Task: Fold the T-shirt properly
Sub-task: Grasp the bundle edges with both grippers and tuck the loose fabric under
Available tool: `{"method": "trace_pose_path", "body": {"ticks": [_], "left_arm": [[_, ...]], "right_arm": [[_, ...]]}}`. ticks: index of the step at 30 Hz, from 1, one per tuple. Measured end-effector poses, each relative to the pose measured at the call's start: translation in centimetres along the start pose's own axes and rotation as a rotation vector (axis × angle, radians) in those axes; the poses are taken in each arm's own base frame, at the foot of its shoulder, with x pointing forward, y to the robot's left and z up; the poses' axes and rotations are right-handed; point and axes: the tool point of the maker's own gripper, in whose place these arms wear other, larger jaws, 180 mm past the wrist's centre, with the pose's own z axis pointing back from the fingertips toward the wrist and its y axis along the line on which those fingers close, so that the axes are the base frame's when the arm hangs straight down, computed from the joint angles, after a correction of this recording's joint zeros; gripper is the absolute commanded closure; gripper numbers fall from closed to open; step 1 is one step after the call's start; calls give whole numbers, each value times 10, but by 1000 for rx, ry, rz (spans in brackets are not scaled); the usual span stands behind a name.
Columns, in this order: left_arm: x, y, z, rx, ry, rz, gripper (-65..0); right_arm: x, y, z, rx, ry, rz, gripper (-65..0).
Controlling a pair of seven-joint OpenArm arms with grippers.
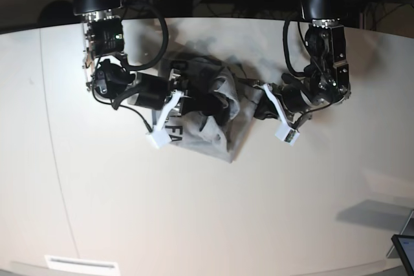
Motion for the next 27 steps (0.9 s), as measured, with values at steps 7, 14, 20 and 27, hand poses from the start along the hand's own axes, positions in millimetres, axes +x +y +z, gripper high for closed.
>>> {"method": "trace_pose_path", "body": {"ticks": [7, 14, 20, 27], "left_arm": [[2, -12, -6, -27, -8, 4, 0], [2, -35, -17, -84, 19, -55, 0], [2, -36, -17, -87, 19, -56, 0], [0, -29, -12, -79, 25, -68, 0]], "right_arm": [[1, 12, -9, 44, -13, -17, -33], [12, 22, -14, 68, -31, -1, -35], [11, 24, -18, 68, -29, -35, -36], [23, 27, 2, 35, -43, 54, -36]]}}
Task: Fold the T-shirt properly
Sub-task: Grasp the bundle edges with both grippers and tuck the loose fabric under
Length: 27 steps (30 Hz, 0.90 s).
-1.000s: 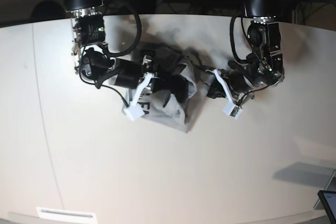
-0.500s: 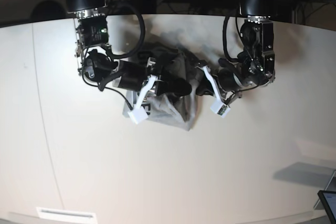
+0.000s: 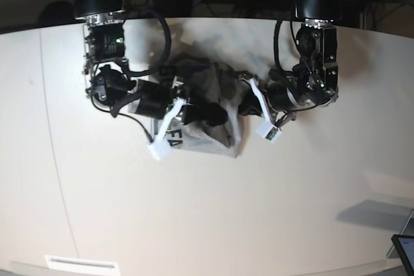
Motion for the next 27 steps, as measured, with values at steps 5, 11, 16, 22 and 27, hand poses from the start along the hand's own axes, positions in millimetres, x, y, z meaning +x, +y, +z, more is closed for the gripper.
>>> {"method": "trace_pose_path", "body": {"ticks": [5, 11, 16, 22, 27], "left_arm": [[1, 3, 1, 8, 1, -2, 0], [1, 4, 1, 11, 3, -4, 0], [-1, 9, 5, 22, 12, -16, 0], [-4, 19, 12, 43, 26, -29, 0], [-7, 32, 21, 72, 42, -42, 0]], "right_arm": [[9, 20, -1, 14, -27, -12, -33], [5, 11, 11, -187, 6, -85, -30], [10, 24, 20, -285, -20, -67, -30], [2, -36, 47, -616, -59, -137, -29], [-15, -55, 58, -746, -52, -159, -29]]}}
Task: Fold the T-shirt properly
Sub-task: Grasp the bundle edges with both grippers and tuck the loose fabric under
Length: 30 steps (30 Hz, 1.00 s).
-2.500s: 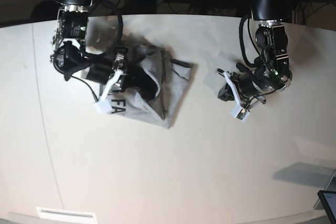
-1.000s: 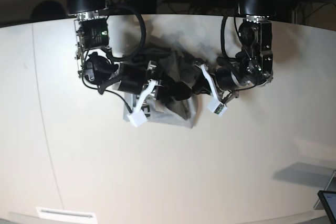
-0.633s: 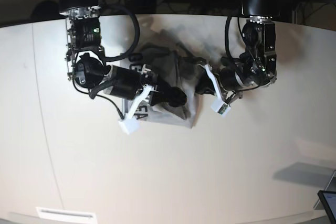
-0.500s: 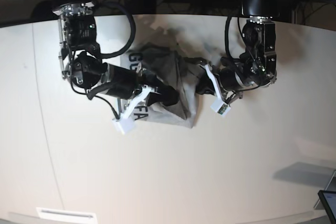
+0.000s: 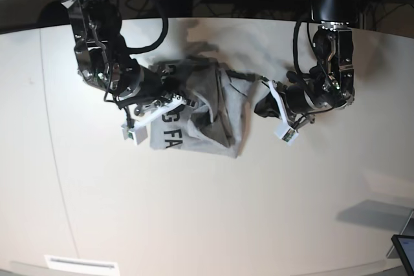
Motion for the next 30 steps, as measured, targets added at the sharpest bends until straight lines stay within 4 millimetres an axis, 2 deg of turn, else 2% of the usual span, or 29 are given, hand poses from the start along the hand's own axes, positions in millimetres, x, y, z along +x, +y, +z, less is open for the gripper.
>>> {"method": "trace_pose_path", "body": {"ticks": [2, 4, 7, 14, 21, 27, 30], "left_arm": [[0, 0, 0, 0, -1, 0, 0], [0, -1, 0, -1, 1, -1, 0], [2, -3, -2, -6, -1, -3, 0], [13, -21, -16, -44, -29, 15, 0], [15, -31, -21, -64, -39, 28, 0], [11, -25, -16, -55, -30, 21, 0], [7, -12, -8, -27, -17, 12, 0]], "right_arm": [[7, -10, 0, -51, -38, -19, -29], [-1, -11, -1, -54, -18, -22, -29], [-21, -2, -4, -36, 40, -22, -29], [-45, 25, -10, 1, 93, -22, -29], [-43, 36, -11, 20, 90, -22, -29], [-43, 57, -19, 61, 100, -41, -29], [-54, 65, -21, 68, 126, -4, -29]]}}
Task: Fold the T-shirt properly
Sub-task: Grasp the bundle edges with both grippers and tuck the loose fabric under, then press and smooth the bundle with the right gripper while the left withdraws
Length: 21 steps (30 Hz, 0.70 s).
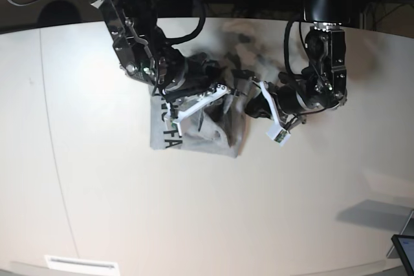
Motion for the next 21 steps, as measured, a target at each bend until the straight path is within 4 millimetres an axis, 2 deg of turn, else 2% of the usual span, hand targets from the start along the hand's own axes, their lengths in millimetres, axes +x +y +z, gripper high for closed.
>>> {"method": "trace_pose_path", "body": {"ticks": [2, 7, 11, 14, 17, 21], "left_arm": [[-4, 5, 5, 12, 6, -6, 0], [-9, 14, 12, 27, 19, -14, 0], [-14, 29, 23, 59, 42, -34, 0], [-18, 41, 33, 89, 63, -42, 0], [-31, 64, 52, 160, 59, 16, 0], [-52, 100, 88, 275, 81, 73, 0]], "right_arm": [[-4, 6, -1, 17, 19, 0, -29], [-1, 3, -1, 9, 7, 7, -29], [0, 4, -1, 10, 6, 9, -29], [9, 10, 8, 29, -25, 34, -29], [23, 17, 15, 46, -67, 65, -29], [29, 19, 15, 47, -71, 77, -29]]}}
